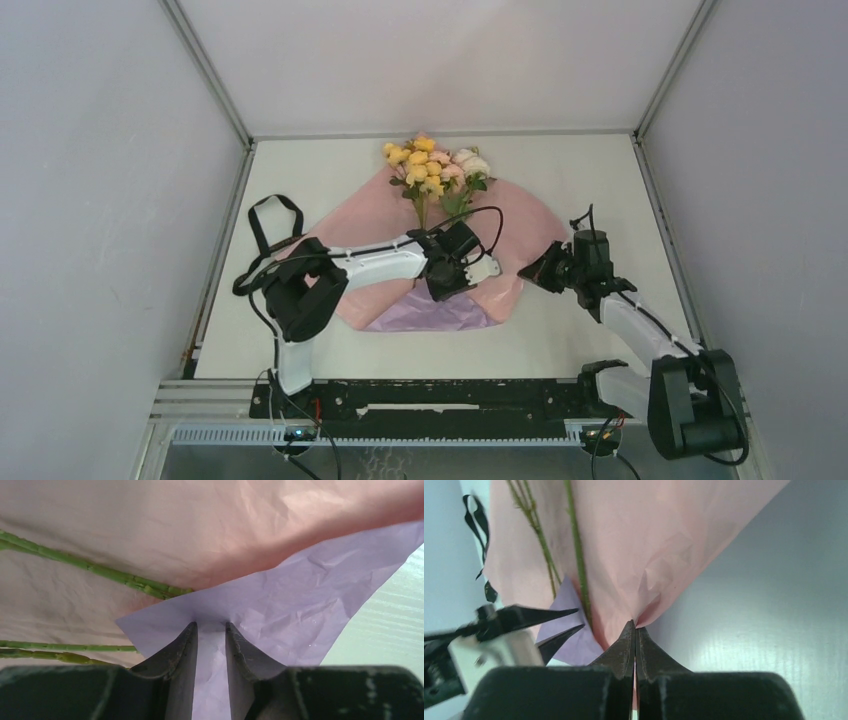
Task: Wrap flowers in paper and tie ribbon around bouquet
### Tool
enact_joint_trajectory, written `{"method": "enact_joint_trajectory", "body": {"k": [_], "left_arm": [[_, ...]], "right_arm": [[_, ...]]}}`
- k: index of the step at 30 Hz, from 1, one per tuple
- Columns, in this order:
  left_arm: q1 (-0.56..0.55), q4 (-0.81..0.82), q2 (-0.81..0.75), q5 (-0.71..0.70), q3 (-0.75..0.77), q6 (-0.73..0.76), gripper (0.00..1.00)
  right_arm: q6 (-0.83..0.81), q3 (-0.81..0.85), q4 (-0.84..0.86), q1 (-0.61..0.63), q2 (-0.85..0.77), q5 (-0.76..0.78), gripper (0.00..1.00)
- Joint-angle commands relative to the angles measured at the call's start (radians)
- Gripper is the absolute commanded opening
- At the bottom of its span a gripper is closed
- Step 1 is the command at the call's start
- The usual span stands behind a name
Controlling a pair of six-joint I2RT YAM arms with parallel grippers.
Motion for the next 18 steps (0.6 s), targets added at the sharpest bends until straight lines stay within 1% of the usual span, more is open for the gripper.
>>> {"method": "enact_joint_trajectory", "body": {"k": [1, 6, 13, 18], "left_arm": [[0.034, -0.058, 0.069, 0.057, 0.062, -0.079, 0.32], [0.087, -0.067, 0.106, 0.136, 0.089, -0.151, 0.32], [0.129, -0.041, 0.118, 0.204, 0.065, -0.214, 0.31], [0.163, 0.006, 0.125, 0.24, 0.041, -0.276, 0.29]], "right_arm": [[-0.013, 0.024, -0.055, 0.054, -0.102, 0.052, 0.0], [-0.01, 0.094, -0.09, 0.158, -0.143, 0.073, 0.0], [0.035, 0.176, -0.071, 0.299, -0.093, 0.106, 0.0], [0.099, 0.187, 0.013, 0.389, -0.101, 0.187, 0.0]]}}
